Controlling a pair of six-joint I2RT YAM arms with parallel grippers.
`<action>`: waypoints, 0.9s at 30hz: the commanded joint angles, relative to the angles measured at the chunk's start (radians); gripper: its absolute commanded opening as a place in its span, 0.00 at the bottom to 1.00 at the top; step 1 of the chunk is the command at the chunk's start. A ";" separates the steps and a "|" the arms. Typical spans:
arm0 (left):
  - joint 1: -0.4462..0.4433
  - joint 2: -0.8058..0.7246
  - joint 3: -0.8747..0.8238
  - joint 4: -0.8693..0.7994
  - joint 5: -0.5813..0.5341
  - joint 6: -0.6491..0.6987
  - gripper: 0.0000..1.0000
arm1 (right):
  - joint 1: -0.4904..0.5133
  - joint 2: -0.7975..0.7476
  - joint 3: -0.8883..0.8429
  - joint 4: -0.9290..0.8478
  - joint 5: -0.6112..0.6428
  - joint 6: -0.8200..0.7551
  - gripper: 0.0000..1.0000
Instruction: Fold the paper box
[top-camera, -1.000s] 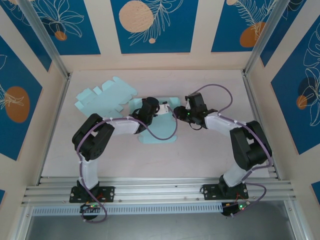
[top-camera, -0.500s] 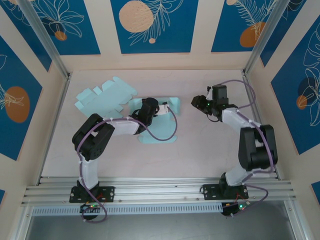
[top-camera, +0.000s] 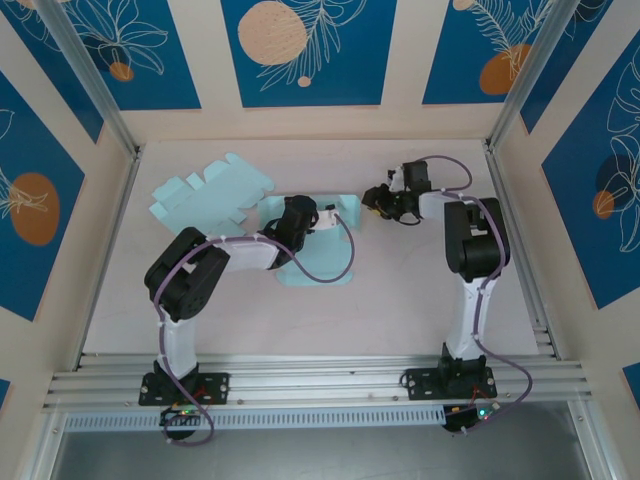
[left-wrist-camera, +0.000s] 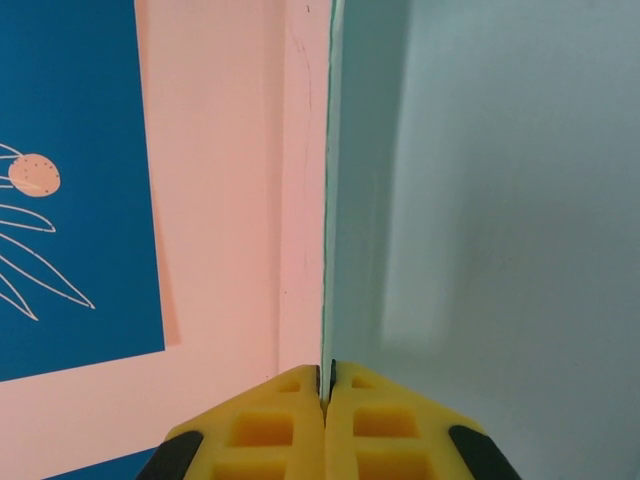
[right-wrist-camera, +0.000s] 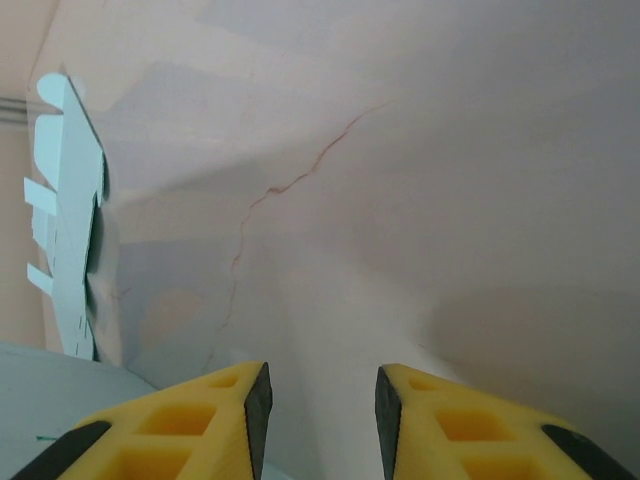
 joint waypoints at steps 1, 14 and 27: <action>-0.009 0.003 -0.015 0.022 -0.021 0.006 0.00 | 0.037 0.000 0.012 0.012 -0.060 -0.016 0.35; -0.006 0.014 -0.023 0.020 -0.012 -0.029 0.00 | 0.075 -0.128 -0.182 0.158 -0.060 -0.040 0.36; 0.003 0.010 -0.031 -0.023 0.030 -0.089 0.00 | 0.106 -0.188 -0.312 0.280 -0.067 -0.051 0.38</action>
